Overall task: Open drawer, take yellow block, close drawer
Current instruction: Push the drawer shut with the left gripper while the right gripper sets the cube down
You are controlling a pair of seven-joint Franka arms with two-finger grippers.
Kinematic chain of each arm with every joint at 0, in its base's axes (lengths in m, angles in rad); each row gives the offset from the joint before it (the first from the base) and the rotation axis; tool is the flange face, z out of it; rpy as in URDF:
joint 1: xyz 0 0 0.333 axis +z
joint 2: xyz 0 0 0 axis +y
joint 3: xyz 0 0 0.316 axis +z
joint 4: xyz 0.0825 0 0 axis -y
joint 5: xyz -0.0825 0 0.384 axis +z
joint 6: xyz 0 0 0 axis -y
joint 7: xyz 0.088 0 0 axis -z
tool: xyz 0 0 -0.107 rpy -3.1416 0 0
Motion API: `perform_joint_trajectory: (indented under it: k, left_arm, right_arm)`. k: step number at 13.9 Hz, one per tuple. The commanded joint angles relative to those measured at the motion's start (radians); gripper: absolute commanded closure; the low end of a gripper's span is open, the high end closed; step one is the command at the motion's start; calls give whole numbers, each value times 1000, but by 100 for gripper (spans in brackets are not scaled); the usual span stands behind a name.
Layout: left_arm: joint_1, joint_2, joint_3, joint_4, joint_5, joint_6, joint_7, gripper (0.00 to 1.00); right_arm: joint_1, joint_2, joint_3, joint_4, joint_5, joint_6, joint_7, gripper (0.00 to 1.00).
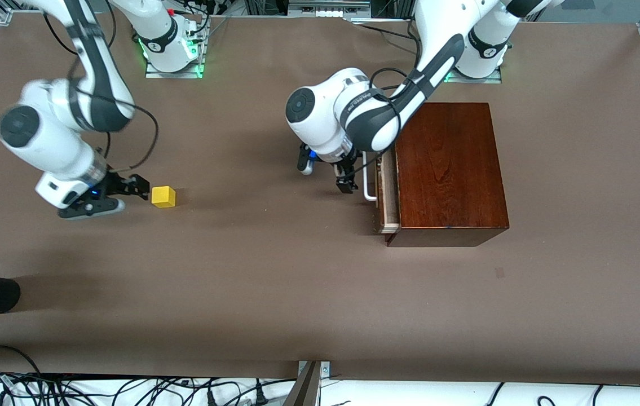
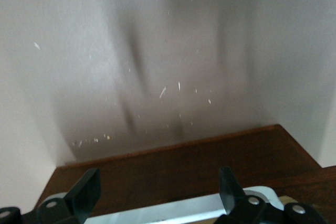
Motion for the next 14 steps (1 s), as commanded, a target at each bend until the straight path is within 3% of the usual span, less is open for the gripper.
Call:
perform_joint_trajectory:
  k: [1, 7, 14]
  left_arm:
    - [26, -38, 4, -1, 31, -61, 34, 0]
    - [55, -39, 4, -1, 31, -71, 34, 0]
    - [63, -41, 4, -4, 49, -104, 34, 0]
  right_arm:
    - [-17, -11, 29, 152, -4, -195, 26, 0]
    - [-16, -32, 46, 422, -9, -523, 20, 0]
    - [-7, -42, 40, 462, 0, -568, 26, 0]
